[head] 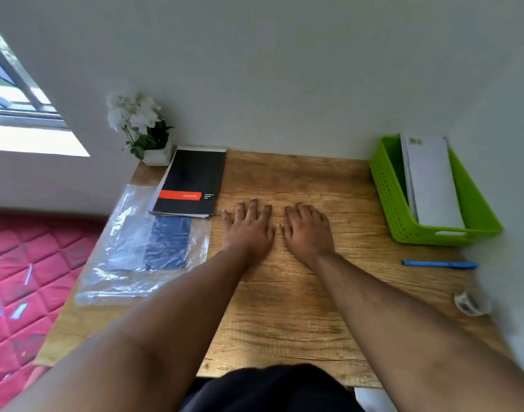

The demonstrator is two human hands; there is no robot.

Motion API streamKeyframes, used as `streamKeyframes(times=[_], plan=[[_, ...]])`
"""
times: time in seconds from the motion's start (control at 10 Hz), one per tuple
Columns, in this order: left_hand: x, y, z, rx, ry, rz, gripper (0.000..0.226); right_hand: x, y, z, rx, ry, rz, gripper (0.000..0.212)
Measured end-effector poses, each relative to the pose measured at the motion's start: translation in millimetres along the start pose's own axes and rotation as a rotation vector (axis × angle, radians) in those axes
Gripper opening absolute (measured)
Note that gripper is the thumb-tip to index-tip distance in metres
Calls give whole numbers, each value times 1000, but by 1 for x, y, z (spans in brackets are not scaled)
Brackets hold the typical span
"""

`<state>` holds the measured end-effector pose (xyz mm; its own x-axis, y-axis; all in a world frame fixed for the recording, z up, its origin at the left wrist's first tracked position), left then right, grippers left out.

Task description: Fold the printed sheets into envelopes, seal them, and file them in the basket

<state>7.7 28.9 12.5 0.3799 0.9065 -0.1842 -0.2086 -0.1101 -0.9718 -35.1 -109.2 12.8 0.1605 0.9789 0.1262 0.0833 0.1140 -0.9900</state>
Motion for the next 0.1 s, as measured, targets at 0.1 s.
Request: streamKeyframes(times=[0.1], plan=[[0,-13,-6,24,13,9,55,2,-10,-8,73,-19,-14,39]])
Point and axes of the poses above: each hand's wrist, its own z-axis away from the middle knuckle, its own y-axis out of the palm, x = y × z, the point moved 1 cm from there along -z, towards the middle knuckle, and after that the axes turned 3 degrees about -x, right-handed, at the moved point
